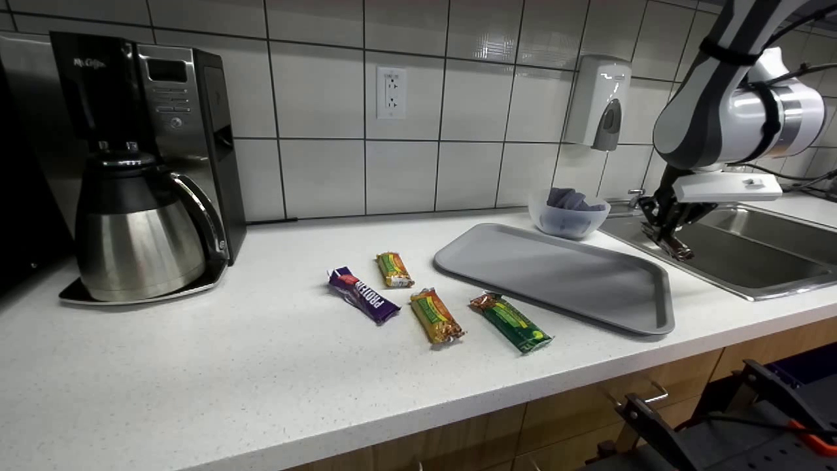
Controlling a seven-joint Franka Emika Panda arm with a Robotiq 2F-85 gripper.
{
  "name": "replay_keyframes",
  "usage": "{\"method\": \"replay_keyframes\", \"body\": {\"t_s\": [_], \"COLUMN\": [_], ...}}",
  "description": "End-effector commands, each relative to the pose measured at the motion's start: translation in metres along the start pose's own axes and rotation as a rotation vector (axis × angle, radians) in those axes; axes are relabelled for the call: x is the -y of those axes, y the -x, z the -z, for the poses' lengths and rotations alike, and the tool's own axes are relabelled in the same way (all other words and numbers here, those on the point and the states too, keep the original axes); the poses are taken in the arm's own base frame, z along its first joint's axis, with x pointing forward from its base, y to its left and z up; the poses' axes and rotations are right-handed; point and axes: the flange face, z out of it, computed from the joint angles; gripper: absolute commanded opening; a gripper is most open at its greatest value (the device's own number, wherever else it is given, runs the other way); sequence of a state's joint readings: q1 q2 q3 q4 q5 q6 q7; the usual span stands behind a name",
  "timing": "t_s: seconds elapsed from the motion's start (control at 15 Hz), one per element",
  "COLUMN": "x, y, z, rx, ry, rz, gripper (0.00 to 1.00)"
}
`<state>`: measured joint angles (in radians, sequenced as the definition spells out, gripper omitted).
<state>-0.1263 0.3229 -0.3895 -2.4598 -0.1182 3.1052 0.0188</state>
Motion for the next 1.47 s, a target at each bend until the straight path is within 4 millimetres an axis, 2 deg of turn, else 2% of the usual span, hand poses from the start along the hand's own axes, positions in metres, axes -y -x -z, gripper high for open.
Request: {"method": "replay_keyframes", "body": {"t_s": [0.0,1.4], "x": [-0.007,-0.029], "y": [0.009,0.07], "z": [0.011,0.006], "rx": [-0.02,0.042], "ry": [0.004,0.062], "rz": [-0.024,-0.194], "gripper": [0.04,0.04]}}
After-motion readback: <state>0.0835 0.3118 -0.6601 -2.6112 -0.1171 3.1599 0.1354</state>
